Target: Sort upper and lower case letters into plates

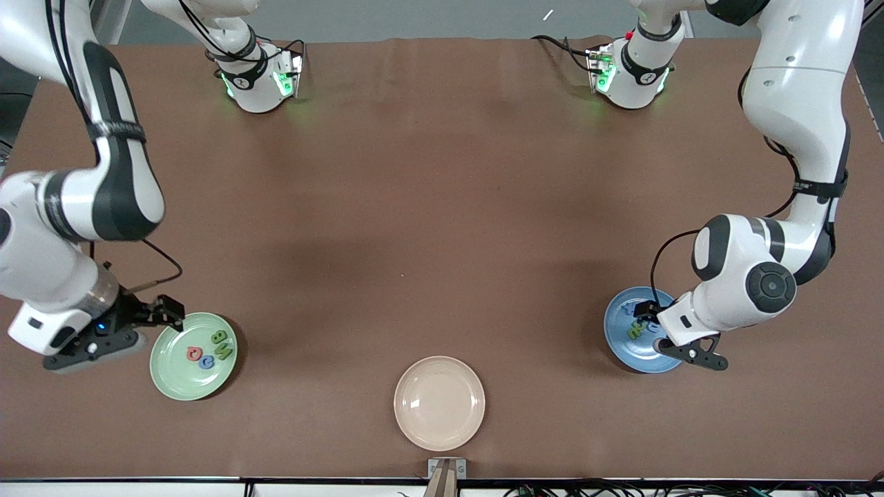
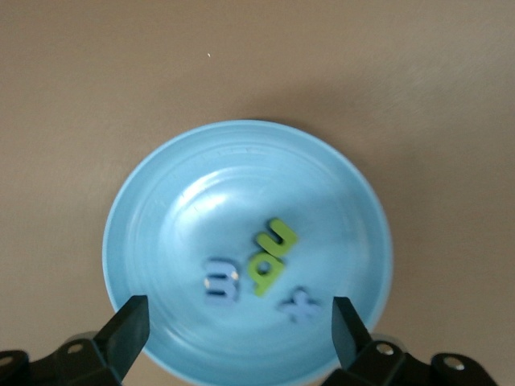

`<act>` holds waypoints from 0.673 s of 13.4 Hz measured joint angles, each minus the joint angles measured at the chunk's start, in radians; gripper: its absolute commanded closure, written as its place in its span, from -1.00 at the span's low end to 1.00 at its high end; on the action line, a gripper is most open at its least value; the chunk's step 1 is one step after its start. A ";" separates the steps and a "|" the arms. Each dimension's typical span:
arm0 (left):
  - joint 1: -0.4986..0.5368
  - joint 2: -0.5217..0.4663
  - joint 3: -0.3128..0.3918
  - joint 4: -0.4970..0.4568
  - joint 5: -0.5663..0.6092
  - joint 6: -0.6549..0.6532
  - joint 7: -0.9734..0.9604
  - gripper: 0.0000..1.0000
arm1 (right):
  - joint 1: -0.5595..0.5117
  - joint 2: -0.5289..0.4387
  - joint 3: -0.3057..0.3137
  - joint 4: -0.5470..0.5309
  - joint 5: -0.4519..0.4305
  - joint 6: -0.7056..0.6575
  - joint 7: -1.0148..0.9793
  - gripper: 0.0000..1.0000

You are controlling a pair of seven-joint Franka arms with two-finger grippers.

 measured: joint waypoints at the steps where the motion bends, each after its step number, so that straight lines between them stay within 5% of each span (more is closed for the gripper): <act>1: -0.002 -0.027 -0.008 0.000 0.000 -0.036 -0.059 -1.00 | 0.001 -0.054 0.001 -0.019 0.002 -0.048 0.028 -1.00; 5: -0.007 -0.116 -0.028 0.001 0.000 -0.121 -0.253 -1.00 | 0.017 -0.250 0.005 -0.062 0.052 -0.241 0.131 -1.00; 9: 0.009 -0.140 -0.010 0.001 0.000 -0.128 -0.278 -1.00 | 0.032 -0.400 -0.008 -0.157 0.060 -0.287 0.209 -1.00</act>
